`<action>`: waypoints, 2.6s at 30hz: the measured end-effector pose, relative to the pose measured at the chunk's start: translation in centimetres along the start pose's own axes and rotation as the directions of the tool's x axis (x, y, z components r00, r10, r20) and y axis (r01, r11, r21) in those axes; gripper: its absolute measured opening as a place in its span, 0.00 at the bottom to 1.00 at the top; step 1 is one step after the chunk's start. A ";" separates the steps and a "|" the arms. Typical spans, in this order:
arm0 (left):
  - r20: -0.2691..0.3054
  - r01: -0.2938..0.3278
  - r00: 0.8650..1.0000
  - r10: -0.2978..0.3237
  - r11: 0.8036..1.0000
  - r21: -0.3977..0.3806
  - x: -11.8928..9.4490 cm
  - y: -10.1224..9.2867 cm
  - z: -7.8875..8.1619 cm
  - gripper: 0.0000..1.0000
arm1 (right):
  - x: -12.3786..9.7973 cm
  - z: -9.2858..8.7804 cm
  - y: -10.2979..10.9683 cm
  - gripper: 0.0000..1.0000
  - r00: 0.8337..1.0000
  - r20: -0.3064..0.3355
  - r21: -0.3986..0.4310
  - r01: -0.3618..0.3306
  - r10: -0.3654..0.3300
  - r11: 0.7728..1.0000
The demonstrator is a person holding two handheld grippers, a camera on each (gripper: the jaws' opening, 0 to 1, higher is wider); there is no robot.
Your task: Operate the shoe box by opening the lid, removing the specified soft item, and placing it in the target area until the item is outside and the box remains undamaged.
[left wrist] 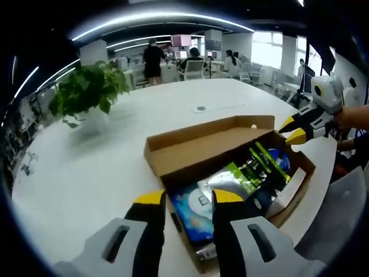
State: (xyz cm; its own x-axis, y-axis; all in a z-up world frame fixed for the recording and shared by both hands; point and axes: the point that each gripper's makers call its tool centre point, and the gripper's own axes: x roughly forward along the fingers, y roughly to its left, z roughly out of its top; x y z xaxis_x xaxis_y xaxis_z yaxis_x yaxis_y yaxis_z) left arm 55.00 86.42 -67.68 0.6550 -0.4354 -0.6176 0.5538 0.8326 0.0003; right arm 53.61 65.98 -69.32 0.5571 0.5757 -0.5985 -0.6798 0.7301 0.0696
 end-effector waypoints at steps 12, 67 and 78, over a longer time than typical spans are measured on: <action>-0.016 0.020 1.000 -0.019 1.000 0.018 0.0 -1.9 -1.5 0.31 | 3.0 -1.0 1.1 0.24 0.996 -0.071 0.020 -0.044 0.046 0.999; -0.192 0.206 0.959 -0.208 0.978 -0.032 5.2 -6.1 -5.1 0.22 | 4.6 -4.3 1.0 0.00 0.967 -0.253 -0.074 0.008 -0.027 0.997; -0.180 0.260 0.943 -0.280 0.957 -0.127 6.1 -7.3 -5.4 0.11 | 4.5 -4.5 0.9 0.00 0.969 -0.243 -0.066 0.018 -0.034 0.998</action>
State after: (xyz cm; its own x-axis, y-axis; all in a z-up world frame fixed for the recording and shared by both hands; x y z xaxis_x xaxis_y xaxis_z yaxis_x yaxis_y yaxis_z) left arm 52.18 79.55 -75.69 0.3699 -0.5826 -0.7237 0.6353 0.7270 -0.2605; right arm 53.39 67.60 -75.53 0.4469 0.4438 -0.7767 -0.6994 0.7147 0.0060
